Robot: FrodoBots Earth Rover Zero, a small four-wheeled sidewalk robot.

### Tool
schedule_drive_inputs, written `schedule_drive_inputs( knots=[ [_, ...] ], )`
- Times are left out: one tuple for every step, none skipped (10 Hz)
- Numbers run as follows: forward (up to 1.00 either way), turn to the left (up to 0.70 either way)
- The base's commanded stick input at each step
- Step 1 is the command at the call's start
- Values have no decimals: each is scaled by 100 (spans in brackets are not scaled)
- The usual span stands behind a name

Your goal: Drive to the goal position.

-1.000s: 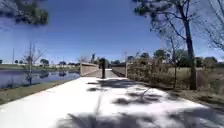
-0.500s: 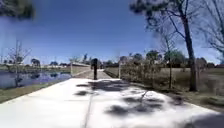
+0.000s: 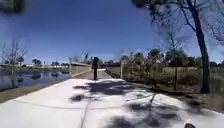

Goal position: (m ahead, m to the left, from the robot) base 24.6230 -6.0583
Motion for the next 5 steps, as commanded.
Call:
schedule_drive_inputs(
  knots=[
    [70, 0],
    [70, 0],
    [70, 0],
    [70, 0],
    [70, 0]
  ],
)
